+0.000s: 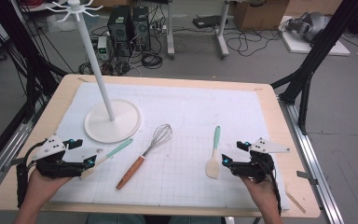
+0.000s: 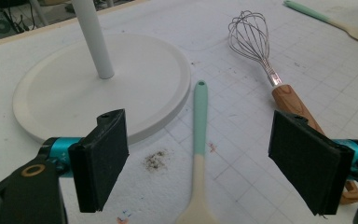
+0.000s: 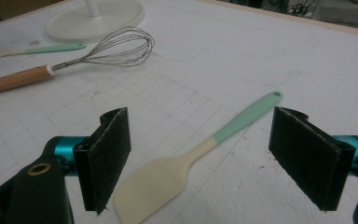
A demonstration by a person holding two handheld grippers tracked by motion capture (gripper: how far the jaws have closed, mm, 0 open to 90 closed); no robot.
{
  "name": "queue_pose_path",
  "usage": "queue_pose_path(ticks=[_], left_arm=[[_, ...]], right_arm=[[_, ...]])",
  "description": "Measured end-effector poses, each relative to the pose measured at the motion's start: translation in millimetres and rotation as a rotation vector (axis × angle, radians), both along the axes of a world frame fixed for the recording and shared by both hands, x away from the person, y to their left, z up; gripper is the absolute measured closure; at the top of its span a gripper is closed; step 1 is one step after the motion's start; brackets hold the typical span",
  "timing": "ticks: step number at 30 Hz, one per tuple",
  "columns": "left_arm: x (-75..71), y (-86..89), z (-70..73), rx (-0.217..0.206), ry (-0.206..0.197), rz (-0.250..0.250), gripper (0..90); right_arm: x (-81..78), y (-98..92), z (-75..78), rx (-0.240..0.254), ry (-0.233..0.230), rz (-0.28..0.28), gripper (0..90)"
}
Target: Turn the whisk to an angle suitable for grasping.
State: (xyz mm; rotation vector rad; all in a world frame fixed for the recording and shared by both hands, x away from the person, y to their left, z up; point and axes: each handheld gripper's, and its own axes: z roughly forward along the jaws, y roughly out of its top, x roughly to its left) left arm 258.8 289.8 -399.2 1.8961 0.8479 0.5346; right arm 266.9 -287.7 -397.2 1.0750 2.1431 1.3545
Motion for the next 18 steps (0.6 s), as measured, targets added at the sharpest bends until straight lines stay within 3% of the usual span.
queue_pose_path(ticks=[18], left_arm=[[-2.4,-0.6,0.5,-0.008,-0.002,-0.005,20.1]], right_arm=[[-1.3,1.2,0.0,0.0,0.001,-0.002,20.0]])
